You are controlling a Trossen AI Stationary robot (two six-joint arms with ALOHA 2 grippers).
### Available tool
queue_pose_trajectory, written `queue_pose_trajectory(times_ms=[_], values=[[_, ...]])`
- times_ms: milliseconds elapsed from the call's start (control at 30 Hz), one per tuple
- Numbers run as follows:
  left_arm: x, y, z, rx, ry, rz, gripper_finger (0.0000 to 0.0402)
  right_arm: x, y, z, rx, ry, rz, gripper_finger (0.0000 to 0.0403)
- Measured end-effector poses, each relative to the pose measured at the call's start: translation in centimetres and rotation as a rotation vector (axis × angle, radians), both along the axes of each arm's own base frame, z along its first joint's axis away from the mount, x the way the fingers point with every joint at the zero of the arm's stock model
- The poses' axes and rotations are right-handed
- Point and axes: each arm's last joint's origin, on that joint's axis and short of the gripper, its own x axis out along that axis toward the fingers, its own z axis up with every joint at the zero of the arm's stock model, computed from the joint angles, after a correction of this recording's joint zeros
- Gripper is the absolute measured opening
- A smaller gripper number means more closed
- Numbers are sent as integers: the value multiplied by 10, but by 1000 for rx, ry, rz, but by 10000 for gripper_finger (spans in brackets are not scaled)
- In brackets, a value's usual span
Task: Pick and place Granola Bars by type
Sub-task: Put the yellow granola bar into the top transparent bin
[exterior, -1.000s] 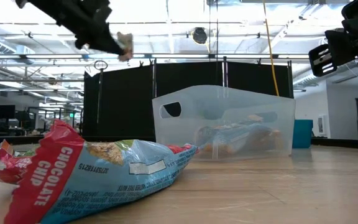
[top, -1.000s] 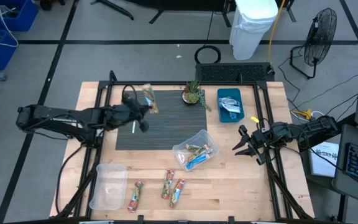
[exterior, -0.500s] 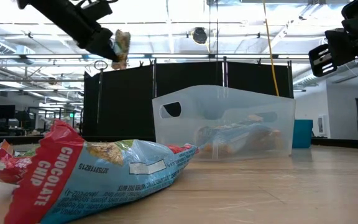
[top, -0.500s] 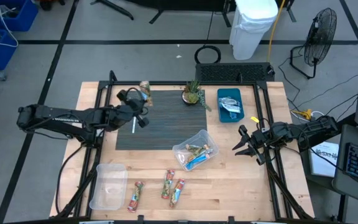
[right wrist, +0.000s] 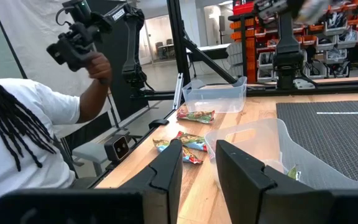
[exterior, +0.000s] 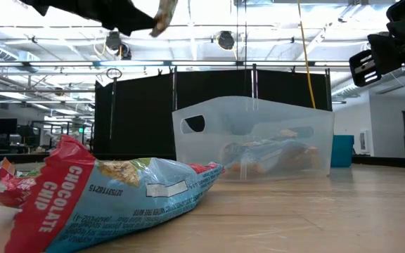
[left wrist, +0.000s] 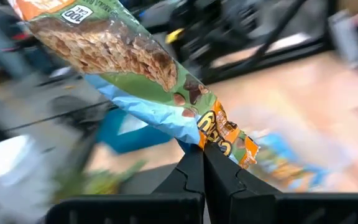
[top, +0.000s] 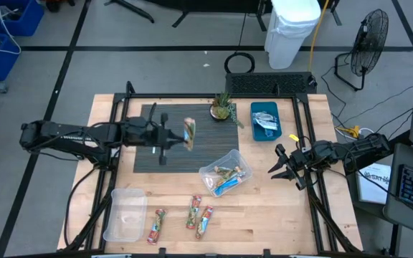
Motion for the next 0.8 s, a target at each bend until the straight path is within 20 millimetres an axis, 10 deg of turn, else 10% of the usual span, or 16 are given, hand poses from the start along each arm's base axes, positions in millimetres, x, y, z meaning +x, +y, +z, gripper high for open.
queue_pose_trajectory(times_ms=[500,800], values=[[25,2,-18,-135,10,-222,1,0,0,0,0,0,0,89],[-10,28,-52,-231,-214,-117,1,0,0,0,0,0,0,89]])
